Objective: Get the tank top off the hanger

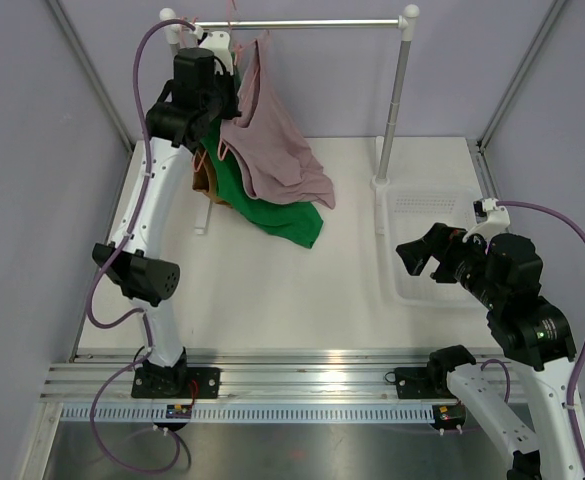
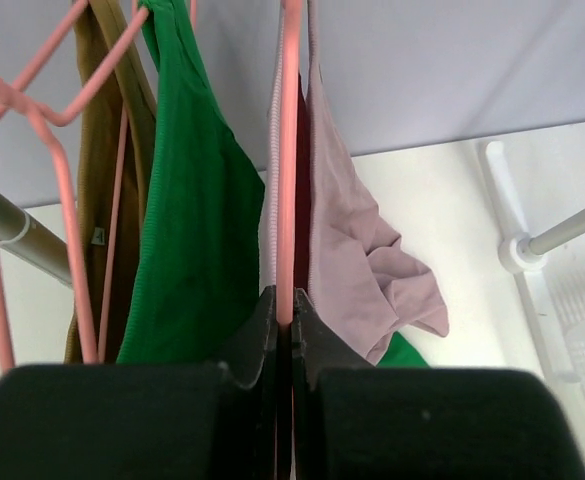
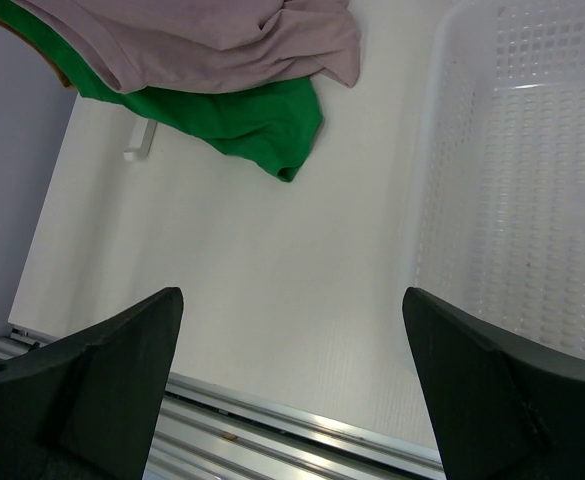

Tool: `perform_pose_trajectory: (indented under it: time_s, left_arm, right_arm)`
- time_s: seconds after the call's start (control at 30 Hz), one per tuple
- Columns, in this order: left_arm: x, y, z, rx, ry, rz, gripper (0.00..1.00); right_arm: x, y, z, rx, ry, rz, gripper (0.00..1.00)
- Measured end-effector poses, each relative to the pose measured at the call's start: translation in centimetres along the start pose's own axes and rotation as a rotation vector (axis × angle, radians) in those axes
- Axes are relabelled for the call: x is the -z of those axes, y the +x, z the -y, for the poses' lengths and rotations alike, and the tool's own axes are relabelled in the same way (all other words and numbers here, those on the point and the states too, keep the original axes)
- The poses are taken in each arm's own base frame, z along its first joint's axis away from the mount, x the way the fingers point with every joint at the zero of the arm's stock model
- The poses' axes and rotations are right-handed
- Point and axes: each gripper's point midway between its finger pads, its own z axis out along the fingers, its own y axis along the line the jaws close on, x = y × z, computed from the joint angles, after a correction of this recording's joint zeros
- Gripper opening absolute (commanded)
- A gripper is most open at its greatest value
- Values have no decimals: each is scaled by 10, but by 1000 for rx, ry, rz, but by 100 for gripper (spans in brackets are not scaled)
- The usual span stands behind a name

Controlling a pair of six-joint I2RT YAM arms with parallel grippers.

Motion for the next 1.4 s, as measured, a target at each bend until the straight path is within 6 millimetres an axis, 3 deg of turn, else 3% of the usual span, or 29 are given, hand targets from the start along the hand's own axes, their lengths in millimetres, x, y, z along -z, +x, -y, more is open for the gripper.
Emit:
perform_pose_trajectory:
  time_s: [0.23, 0.63, 0.73, 0.83, 0.97, 1.23, 1.4]
  left_arm:
    - [36, -18, 11, 44, 57, 31, 0]
    - [120, -24, 62, 155, 300, 27, 0]
    - [136, -5, 80, 150, 360, -23, 0]
    - [157, 29, 105, 130, 440, -101, 0]
    - [202, 73, 132, 111, 566, -166, 0]
    - [296, 119, 140, 151, 782, -124, 0]
    - [326, 151, 138, 201, 870, -148, 0]
  right_arm:
    - [-1, 0, 0, 0, 0, -1, 99]
    - [-1, -4, -7, 9, -35, 11, 99]
    - [-1, -4, -8, 11, -44, 8, 100]
    - [0, -3, -12, 14, -63, 2, 99]
    - [0, -5, -21, 19, -113, 6, 99]
    - [-4, -13, -63, 28, -337, -16, 97]
    - [-31, -12, -88, -23, -476, -119, 92]
